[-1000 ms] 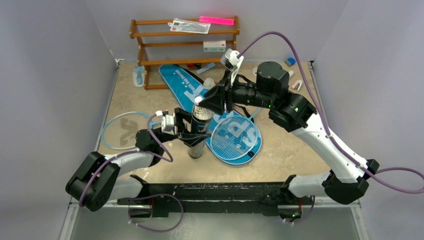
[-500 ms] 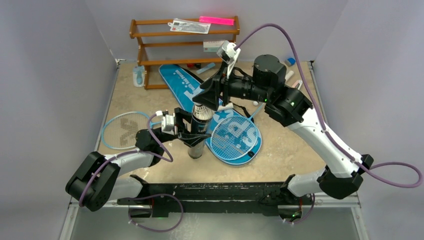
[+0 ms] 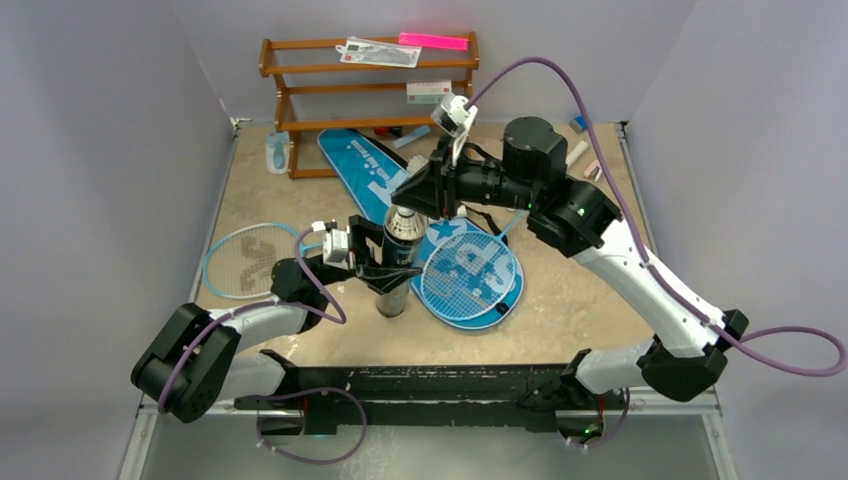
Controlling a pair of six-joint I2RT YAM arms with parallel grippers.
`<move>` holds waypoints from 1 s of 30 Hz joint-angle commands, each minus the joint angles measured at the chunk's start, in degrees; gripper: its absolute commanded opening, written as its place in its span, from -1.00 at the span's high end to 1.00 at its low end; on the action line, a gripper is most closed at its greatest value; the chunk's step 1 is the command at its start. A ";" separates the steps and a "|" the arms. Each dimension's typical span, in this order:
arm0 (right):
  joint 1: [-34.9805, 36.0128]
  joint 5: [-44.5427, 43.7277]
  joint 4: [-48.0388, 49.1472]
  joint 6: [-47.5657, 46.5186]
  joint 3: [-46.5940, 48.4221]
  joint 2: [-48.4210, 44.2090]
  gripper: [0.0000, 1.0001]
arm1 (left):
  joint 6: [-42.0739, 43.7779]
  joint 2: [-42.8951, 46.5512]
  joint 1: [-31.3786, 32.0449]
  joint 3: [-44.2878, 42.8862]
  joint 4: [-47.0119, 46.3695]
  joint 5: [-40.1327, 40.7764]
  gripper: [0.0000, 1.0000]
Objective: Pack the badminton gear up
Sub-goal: Place the shuttlecock at the shuttle tube.
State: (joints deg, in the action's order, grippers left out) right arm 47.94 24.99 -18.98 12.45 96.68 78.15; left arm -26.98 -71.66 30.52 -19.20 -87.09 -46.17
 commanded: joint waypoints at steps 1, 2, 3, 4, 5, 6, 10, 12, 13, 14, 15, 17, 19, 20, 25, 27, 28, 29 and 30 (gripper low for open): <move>0.22 -0.69 1.66 -0.31 -1.92 -3.65 0.59 | -1.56 -0.04 0.19 -0.22 -0.27 -0.70 0.44; 0.18 -0.59 1.48 -0.35 -2.36 -3.93 0.60 | -1.58 -0.10 0.22 -0.22 -0.27 -0.74 0.44; 0.22 -0.52 1.34 -0.32 -2.79 -4.24 0.60 | -1.58 -0.14 0.18 -0.22 -0.32 -0.81 0.43; 0.22 -0.48 1.24 -0.32 -3.28 -4.43 0.60 | -1.58 -0.22 0.19 -0.22 -0.36 -0.79 0.43; 0.22 -0.47 1.31 -0.27 -3.79 -4.61 0.60 | -1.58 -0.30 0.21 -0.22 -0.36 -0.84 0.44; 0.15 -0.44 1.32 -0.25 -4.26 -4.71 0.61 | -1.58 -0.35 0.19 -0.18 -0.36 -0.77 0.43; 0.22 0.43 1.39 -0.03 -6.01 -4.76 0.63 | -1.74 -0.59 0.24 -0.14 -0.58 -0.86 0.43; 0.22 0.42 1.32 0.02 -6.87 -4.84 0.63 | -1.76 -0.59 0.22 -0.19 -0.66 -0.83 0.43; 0.22 0.15 1.36 0.03 -7.22 -4.97 0.63 | -1.76 -0.58 0.19 -0.22 -0.64 -0.80 0.43; 0.22 -0.06 1.51 0.10 -7.62 -5.06 0.61 | -1.76 -0.65 0.19 -0.22 -0.64 -0.80 0.43; 0.22 -0.11 1.59 0.19 -7.70 -5.05 0.60 | -1.75 -0.79 0.23 -0.29 -0.70 -0.85 0.43; 0.18 -0.17 1.51 0.19 -7.33 -4.90 0.59 | -1.91 -1.08 0.23 -0.39 -0.85 -1.09 0.43; 0.22 -0.24 1.18 0.19 -6.35 -4.77 0.58 | -2.08 -1.20 0.24 -0.27 -1.18 -1.18 0.43; 0.22 -0.36 1.00 0.21 -5.81 -4.83 0.57 | -2.11 -1.13 0.19 -0.18 -1.23 -1.24 0.43; 0.22 -1.69 -0.42 -0.48 -1.75 -5.07 0.49 | -2.02 -0.85 0.16 0.04 -1.02 -1.25 0.43; 0.21 -1.88 -1.47 -0.71 0.00 -4.97 0.45 | -2.02 -0.85 0.18 0.05 -0.98 -1.28 0.43; 0.18 -1.70 -1.76 -0.75 0.49 -4.94 0.46 | -2.10 -0.85 0.18 0.11 -0.93 -1.19 0.43; 0.26 -1.32 -1.96 -0.72 0.66 -4.94 0.51 | -2.11 -0.76 0.23 0.06 -0.97 -1.25 0.43; 0.23 -0.71 -2.09 -0.71 0.34 -4.94 0.59 | -2.11 -0.76 0.24 0.04 -0.98 -1.27 0.44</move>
State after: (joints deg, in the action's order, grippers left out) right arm 47.94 23.97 -20.82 12.32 94.04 73.84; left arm -27.00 -71.79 30.52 -19.20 -87.18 -46.15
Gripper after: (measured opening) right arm 0.256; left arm 0.647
